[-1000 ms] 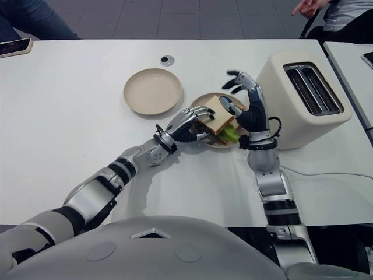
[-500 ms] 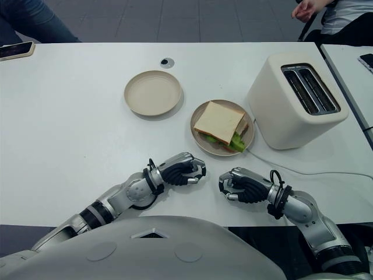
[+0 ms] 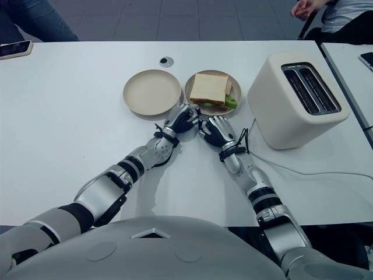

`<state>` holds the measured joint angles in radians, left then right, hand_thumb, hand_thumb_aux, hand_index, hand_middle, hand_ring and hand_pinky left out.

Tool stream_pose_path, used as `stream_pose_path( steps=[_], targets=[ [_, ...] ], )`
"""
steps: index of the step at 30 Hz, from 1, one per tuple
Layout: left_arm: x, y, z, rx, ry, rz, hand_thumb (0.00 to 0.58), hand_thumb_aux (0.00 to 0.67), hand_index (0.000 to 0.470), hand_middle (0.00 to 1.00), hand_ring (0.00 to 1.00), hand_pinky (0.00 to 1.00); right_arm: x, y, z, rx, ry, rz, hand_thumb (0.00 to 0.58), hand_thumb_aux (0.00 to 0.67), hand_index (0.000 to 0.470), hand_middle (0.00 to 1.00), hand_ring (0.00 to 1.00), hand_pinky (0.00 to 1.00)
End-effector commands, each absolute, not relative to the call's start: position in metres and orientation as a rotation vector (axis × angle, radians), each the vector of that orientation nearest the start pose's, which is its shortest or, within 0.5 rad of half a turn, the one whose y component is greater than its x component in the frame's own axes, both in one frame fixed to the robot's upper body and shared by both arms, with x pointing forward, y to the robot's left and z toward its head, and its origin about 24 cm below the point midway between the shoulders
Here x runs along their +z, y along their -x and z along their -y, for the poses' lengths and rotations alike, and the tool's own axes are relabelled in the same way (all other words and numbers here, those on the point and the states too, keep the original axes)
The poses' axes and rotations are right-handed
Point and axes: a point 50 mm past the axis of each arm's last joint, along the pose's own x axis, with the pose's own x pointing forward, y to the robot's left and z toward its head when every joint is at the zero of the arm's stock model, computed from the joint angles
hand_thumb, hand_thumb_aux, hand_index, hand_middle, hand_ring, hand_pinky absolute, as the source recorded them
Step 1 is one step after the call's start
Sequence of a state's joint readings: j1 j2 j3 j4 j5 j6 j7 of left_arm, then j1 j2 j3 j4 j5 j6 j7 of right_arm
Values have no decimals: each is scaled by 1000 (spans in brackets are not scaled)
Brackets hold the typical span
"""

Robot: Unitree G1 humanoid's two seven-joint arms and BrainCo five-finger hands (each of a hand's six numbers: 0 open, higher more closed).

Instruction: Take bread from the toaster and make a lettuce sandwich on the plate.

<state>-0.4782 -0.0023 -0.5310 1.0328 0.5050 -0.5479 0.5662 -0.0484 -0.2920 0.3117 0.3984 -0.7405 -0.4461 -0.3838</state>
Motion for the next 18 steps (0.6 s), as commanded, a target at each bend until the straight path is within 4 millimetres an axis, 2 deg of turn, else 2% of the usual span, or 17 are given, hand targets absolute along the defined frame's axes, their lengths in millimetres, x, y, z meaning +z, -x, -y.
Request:
stream_pose_path(
  steps=[1, 2, 5, 7, 12, 15, 18],
  targets=[
    [-8, -244, -49, -331, -348, 367, 87, 53, 37, 0, 0, 0, 24, -218, 147, 82, 689, 441, 0, 0, 0, 0, 0, 0],
    [-2, -239, -49, -339, -297, 407, 0, 0, 0, 0, 0, 0, 35, -215, 152, 27, 645, 489, 0, 0, 0, 0, 0, 0],
    [39, -228, -56, -275, -79, 585, 0, 0, 0, 0, 0, 0, 65, -202, 161, -118, 480, 613, 0, 0, 0, 0, 0, 0],
    [51, -220, -67, -199, 14, 609, 0, 0, 0, 0, 0, 0, 69, -200, 159, -135, 396, 599, 0, 0, 0, 0, 0, 0],
    [39, -209, -83, -118, 40, 479, 0, 0, 0, 0, 0, 0, 54, -200, 150, -77, 326, 452, 0, 0, 0, 0, 0, 0],
    [33, -203, -85, -99, 51, 426, 0, 0, 0, 0, 0, 0, 51, -196, 149, -70, 259, 377, 0, 0, 0, 0, 0, 0],
    [22, -191, -83, -66, 81, 349, 0, 0, 0, 0, 0, 0, 50, -185, 142, -84, 172, 348, 0, 0, 0, 0, 0, 0]
  ],
)
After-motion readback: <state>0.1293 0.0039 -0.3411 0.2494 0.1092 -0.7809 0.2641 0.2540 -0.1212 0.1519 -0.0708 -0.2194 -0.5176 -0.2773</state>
